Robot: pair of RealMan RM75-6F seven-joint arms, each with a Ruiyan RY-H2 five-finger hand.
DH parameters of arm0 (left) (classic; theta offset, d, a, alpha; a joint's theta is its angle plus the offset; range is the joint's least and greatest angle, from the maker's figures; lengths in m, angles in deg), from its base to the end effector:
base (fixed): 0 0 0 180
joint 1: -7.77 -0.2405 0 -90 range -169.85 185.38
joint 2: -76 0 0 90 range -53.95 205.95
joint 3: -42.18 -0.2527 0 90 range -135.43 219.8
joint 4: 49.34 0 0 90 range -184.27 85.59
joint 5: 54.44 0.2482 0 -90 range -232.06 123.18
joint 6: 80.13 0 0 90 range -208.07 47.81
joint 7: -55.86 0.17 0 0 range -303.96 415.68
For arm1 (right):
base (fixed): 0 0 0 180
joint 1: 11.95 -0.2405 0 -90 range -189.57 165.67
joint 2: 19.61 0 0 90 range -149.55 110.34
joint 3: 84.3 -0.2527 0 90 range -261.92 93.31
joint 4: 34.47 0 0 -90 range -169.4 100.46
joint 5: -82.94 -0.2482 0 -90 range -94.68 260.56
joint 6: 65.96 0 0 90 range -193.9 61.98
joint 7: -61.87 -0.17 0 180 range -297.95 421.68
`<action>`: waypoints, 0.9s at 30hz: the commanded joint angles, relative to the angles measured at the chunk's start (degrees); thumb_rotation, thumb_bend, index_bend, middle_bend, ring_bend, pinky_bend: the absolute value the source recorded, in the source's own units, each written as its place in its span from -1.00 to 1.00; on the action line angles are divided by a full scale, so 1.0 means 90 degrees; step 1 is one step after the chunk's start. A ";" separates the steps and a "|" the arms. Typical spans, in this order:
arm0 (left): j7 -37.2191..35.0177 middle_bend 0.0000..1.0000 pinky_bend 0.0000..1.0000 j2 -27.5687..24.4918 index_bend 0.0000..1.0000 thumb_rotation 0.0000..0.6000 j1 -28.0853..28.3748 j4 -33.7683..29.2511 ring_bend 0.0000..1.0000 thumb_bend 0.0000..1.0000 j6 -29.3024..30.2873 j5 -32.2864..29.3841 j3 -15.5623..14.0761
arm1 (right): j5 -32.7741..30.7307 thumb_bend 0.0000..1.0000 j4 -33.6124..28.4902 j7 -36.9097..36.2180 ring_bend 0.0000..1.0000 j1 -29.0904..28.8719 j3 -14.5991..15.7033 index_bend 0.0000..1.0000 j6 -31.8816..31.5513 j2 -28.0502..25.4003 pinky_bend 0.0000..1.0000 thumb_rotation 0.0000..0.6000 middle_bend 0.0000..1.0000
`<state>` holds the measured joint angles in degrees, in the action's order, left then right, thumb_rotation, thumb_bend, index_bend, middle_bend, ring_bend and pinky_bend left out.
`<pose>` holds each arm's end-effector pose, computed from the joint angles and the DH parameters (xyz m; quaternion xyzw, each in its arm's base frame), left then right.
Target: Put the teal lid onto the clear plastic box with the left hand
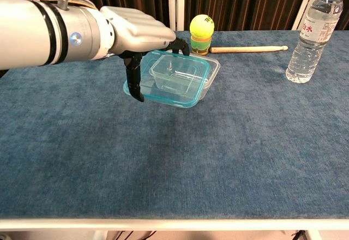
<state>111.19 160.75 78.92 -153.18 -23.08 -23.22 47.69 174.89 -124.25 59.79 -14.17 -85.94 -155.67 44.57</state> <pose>-0.0012 0.3383 -0.0827 -0.8711 -0.2032 -0.2434 0.3751 -0.3223 -0.1896 0.1287 0.6060 -0.3601 0.4097 0.5790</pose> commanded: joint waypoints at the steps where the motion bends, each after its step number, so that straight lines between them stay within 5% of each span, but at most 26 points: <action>1: -0.0913 -0.45 -0.80 -0.0228 -0.36 1.00 0.0320 0.1358 -0.69 -0.91 -0.1679 0.0842 0.0202 | -0.0015 -0.77 -0.0102 0.0110 -1.00 0.0052 0.0007 -1.00 -0.0056 -0.0029 -1.00 1.00 -1.00; 9: -0.2248 -0.47 -0.87 0.0379 -0.38 1.00 0.0795 0.3383 -0.73 -0.91 -0.3429 0.1848 0.0486 | -0.0228 -0.77 -0.0228 0.0258 -1.00 0.0126 -0.0019 -1.00 -0.0025 0.0028 -1.00 1.00 -1.00; 15: -0.2956 -0.49 -0.89 0.0792 -0.40 1.00 0.1066 0.4388 -0.73 -0.91 -0.4091 0.2253 0.0548 | -0.0348 -0.77 -0.0336 0.0373 -1.00 0.0141 -0.0056 -1.00 0.0023 0.0015 -1.00 1.00 -1.00; 27: -0.3670 -0.51 -0.91 0.0902 -0.41 1.00 0.1305 0.4812 -0.78 -0.91 -0.4482 0.2629 0.0233 | -0.0408 -0.76 -0.0408 0.0445 -1.00 0.0046 -0.0115 -1.00 0.0190 -0.0001 -1.00 1.00 -1.00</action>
<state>78.40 168.97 90.46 -109.90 -63.28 0.63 50.01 171.21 -127.94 63.80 -13.72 -86.98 -153.99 44.53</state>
